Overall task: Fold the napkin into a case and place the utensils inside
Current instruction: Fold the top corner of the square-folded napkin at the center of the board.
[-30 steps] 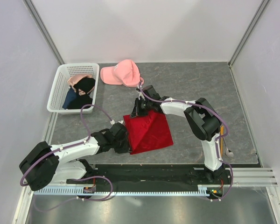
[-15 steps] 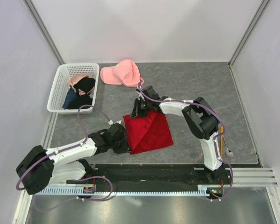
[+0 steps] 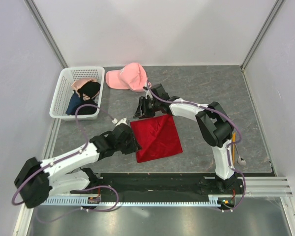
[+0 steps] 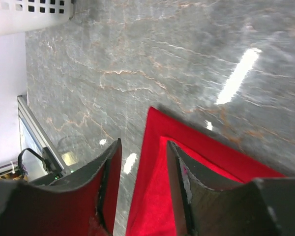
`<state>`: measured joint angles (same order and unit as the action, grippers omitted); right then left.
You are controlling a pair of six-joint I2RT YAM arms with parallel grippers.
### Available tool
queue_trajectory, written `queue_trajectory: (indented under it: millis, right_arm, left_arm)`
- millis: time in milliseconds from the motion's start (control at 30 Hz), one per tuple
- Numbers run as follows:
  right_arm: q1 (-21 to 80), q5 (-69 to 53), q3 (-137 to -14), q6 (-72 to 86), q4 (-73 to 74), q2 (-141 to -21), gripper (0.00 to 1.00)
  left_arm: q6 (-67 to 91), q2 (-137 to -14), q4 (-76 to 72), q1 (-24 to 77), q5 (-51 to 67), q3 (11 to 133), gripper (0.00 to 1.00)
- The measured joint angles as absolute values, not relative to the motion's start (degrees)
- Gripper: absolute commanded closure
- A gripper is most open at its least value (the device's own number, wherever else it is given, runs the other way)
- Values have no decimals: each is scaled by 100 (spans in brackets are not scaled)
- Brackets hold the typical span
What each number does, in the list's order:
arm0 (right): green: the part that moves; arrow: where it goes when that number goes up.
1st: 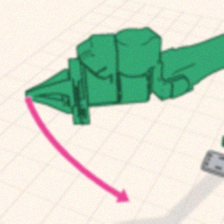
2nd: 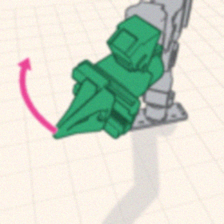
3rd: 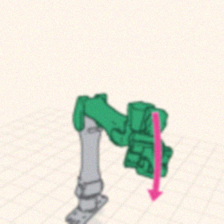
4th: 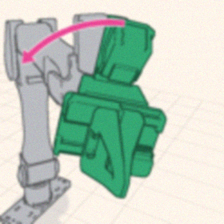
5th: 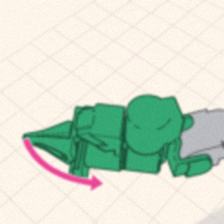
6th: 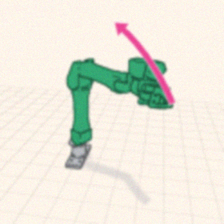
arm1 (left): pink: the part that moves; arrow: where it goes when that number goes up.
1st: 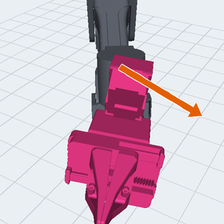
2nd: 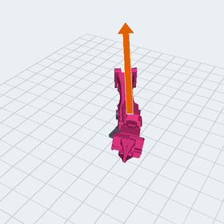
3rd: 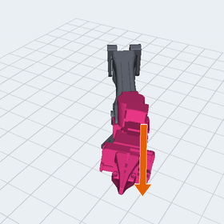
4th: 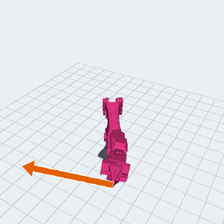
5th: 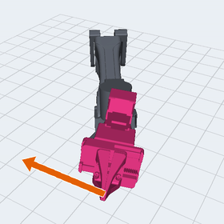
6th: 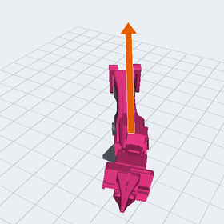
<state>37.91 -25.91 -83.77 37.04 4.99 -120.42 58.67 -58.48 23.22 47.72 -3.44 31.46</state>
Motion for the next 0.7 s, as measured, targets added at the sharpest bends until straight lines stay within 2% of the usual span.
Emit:
queue_trajectory:
  millis: [167, 367, 700]
  right_arm:
    - [3398, -2615, -7738, 3479, 696, -11354, 51]
    - [2779, -2609, -6825, 3205, 840, -10436, 69]
    - [2753, -2366, -6259, 2936, 1081, -10300, 74]
  left_arm:
    - [5690, -6807, 1745, 4772, 40, 3544, 69]
    - [5505, -7520, 1262, 4772, 390, 3684, 70]
    - [5393, -7787, 1000, 4772, 589, 3686, 70]
